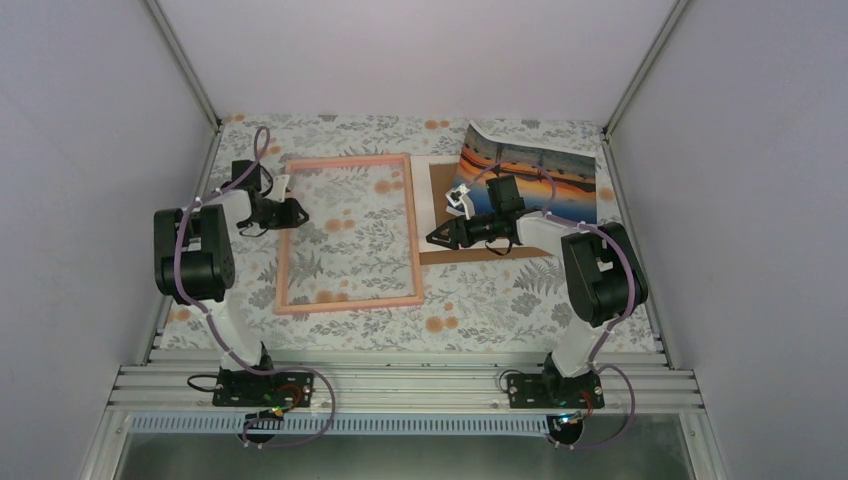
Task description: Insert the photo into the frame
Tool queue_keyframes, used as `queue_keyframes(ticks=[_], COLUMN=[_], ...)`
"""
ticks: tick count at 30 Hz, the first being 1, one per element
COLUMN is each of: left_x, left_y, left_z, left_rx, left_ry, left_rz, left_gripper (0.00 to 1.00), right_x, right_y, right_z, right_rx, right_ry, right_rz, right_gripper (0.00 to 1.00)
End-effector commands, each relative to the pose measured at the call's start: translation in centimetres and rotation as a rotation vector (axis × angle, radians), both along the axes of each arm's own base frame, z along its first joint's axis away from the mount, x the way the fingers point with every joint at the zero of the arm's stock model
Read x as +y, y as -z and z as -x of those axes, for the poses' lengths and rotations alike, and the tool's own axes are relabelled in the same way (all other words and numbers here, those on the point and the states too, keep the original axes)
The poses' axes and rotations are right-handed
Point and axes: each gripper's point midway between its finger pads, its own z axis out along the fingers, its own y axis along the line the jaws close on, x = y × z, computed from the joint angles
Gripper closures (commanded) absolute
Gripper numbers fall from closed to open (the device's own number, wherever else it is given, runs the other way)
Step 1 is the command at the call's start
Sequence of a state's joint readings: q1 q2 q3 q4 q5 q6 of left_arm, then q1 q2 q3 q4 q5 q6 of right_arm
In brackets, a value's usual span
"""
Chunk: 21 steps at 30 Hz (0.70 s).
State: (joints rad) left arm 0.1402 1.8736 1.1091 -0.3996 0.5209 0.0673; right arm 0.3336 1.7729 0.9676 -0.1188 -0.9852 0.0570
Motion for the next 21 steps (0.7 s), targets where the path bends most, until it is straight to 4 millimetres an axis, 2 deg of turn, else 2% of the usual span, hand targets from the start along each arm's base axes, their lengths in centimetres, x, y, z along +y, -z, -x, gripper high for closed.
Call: queue_keyframes(ticks=[1, 7, 9, 10, 11, 13, 14, 21], left_x=[-0.1, 0.1, 0.1, 0.2, 0.1, 0.2, 0.2, 0.5], left_y=[-0.8, -1.3, -1.2, -1.2, -1.3, -1.4, -1.4, -1.8], left_z=[0.6, 1.2, 1.4, 1.5, 1.6, 1.8, 1.8, 1.8], left_rx=[-0.012, -0.024, -0.022, -0.021, -0.023, -0.024, -0.023, -0.032], left_ry=[0.001, -0.012, -0.016, -0.019, -0.017, -0.017, -0.019, -0.026], left_rz=[-0.075, -0.172, -0.208, -0.226, -0.241, -0.27, -0.282, -0.366], left_gripper=[0.67, 0.43, 0.27, 0.23, 0.11, 0.07, 0.01, 0.0], right_x=[0.5, 0.5, 0.5, 0.5, 0.6, 0.5, 0.6, 0.6], right_y=[-0.1, -0.2, -0.3, -0.3, -0.3, -0.3, -0.4, -0.6], right_z=[0.0, 0.0, 0.0, 0.0, 0.0, -0.1, -0.1, -0.1], right_rx=[-0.015, -0.016, -0.018, -0.018, -0.021, -0.021, -0.023, -0.026], right_ry=[-0.02, -0.018, -0.017, -0.017, -0.018, -0.018, -0.017, -0.016], right_rz=[-0.018, -0.017, -0.017, -0.017, -0.017, -0.017, -0.018, -0.02], right_gripper=[0.47, 0.47, 0.47, 0.47, 0.47, 0.46, 0.46, 0.46])
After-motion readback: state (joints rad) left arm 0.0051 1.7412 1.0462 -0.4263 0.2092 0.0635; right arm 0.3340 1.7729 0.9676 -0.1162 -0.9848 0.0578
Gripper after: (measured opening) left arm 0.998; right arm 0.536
